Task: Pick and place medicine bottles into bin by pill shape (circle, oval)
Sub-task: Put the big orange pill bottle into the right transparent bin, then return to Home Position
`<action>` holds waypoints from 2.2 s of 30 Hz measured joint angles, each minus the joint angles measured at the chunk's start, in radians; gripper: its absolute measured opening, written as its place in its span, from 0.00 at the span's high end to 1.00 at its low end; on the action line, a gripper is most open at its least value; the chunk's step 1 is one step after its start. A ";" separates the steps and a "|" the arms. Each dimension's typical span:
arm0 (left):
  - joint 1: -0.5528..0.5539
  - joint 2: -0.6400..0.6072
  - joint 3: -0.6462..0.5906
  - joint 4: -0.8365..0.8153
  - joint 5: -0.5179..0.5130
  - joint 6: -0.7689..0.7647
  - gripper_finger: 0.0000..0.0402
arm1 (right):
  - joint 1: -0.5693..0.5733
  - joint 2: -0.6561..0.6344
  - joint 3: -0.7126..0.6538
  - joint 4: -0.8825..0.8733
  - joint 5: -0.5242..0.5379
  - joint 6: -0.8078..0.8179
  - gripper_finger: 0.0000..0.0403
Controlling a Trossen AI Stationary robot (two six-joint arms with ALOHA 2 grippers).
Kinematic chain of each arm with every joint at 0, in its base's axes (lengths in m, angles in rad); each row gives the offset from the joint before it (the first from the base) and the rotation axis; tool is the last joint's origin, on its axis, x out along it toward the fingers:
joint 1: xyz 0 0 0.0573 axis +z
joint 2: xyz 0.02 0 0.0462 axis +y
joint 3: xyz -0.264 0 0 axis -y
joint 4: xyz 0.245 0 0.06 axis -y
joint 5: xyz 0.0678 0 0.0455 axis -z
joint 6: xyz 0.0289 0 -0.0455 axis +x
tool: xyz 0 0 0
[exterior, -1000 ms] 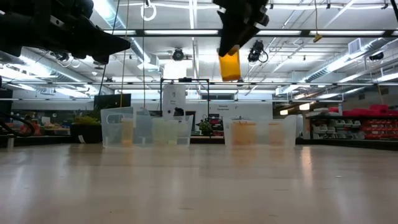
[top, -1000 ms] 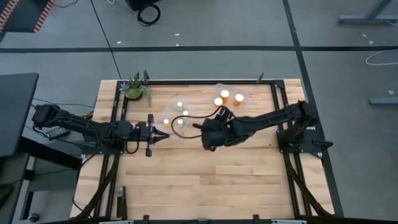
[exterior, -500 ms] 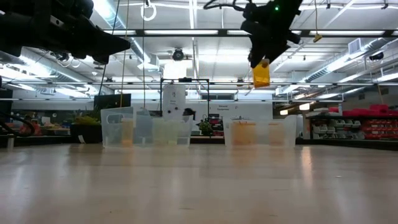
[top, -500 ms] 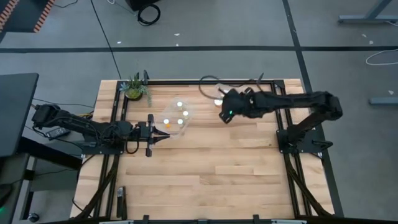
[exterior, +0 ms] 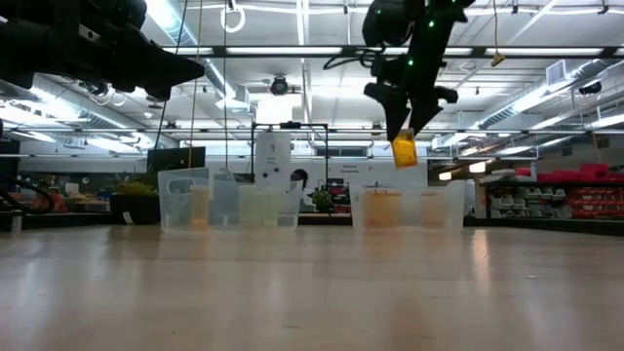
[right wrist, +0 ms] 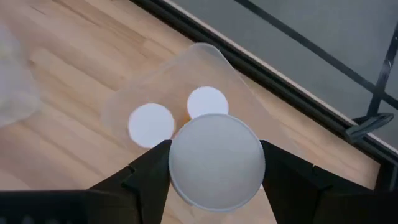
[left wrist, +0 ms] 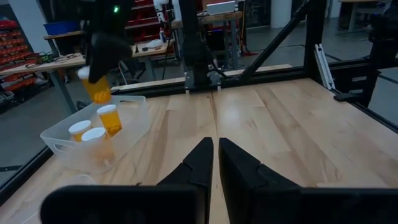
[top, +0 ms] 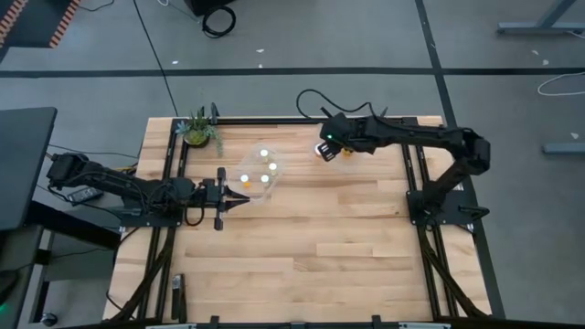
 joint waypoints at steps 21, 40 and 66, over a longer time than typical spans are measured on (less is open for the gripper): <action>0.000 0.000 0.000 -0.001 0.000 0.000 0.92 | -0.054 0.064 -0.150 0.147 -0.074 0.059 0.42; 0.000 0.000 0.000 0.000 0.000 0.000 0.93 | -0.084 0.062 -0.348 0.389 -0.089 0.113 0.42; 0.000 0.000 0.000 0.000 0.000 0.000 0.92 | -0.079 -0.016 -0.350 0.362 -0.121 0.082 0.37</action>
